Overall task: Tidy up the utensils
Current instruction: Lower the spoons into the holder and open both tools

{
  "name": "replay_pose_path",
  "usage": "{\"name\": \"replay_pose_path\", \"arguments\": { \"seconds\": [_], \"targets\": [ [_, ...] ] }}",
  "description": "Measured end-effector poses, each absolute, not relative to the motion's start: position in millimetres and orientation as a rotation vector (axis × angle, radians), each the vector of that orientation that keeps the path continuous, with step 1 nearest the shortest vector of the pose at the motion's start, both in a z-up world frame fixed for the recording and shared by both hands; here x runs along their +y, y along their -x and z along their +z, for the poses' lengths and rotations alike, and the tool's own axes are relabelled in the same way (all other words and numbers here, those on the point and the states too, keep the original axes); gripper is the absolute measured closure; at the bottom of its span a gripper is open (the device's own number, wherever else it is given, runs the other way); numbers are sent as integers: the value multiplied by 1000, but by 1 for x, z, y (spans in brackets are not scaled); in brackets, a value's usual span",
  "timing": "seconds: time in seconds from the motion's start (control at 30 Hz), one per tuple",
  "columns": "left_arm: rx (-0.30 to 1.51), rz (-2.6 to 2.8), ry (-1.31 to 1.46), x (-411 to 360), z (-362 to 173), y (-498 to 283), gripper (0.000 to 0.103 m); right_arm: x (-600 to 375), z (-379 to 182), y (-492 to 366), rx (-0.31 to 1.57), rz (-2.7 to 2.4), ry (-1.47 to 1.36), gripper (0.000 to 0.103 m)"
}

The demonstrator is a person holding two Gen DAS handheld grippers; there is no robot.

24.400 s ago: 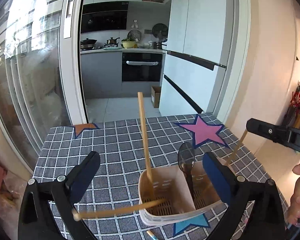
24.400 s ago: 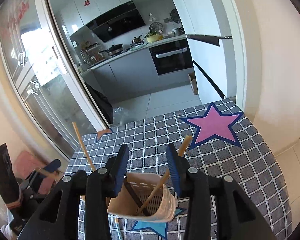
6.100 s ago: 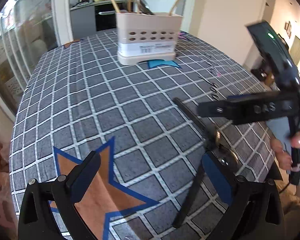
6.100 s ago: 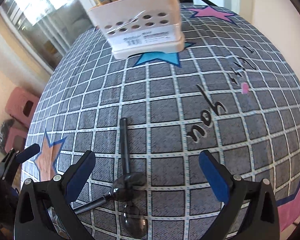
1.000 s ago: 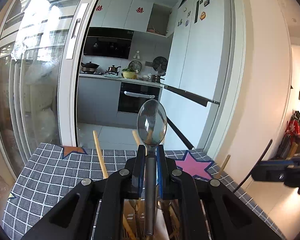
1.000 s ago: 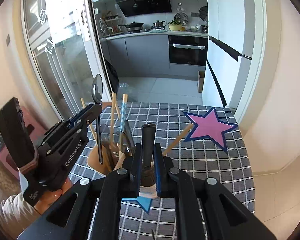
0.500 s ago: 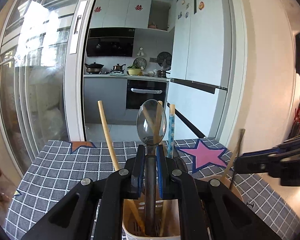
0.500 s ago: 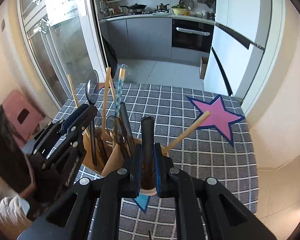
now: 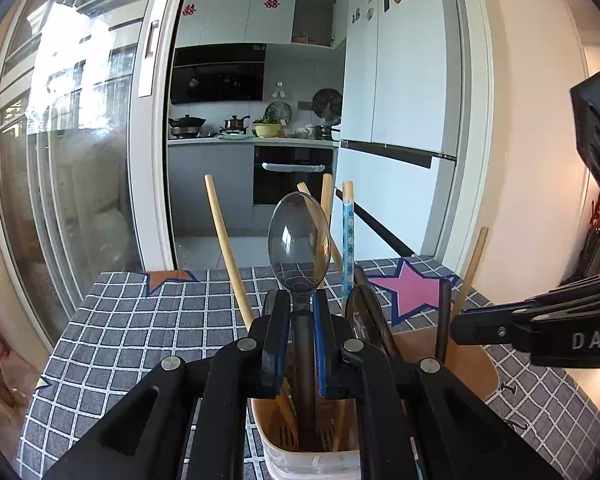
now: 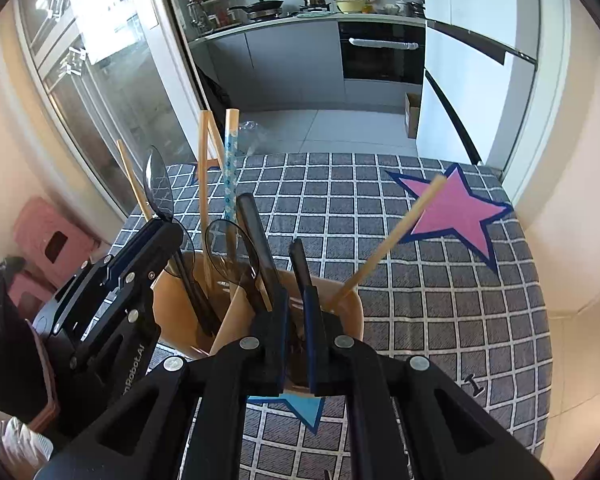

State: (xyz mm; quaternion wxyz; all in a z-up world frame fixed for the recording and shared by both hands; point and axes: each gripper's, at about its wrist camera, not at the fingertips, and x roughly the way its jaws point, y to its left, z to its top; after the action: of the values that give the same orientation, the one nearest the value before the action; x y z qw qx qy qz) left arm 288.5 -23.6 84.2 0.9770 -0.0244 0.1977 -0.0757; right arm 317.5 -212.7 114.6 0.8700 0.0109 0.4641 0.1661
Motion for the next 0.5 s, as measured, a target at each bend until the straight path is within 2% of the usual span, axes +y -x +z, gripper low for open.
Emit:
{"name": "replay_pose_path", "arguments": {
  "seconds": [0.47,0.5],
  "targets": [
    [445,-130,0,-27,85,-284,60,-230,119,-294,952,344,-110,94],
    [446,-129,-7,-28,85,-284,57,-231,118,-292,952,343,-114,94]
  ]
}}
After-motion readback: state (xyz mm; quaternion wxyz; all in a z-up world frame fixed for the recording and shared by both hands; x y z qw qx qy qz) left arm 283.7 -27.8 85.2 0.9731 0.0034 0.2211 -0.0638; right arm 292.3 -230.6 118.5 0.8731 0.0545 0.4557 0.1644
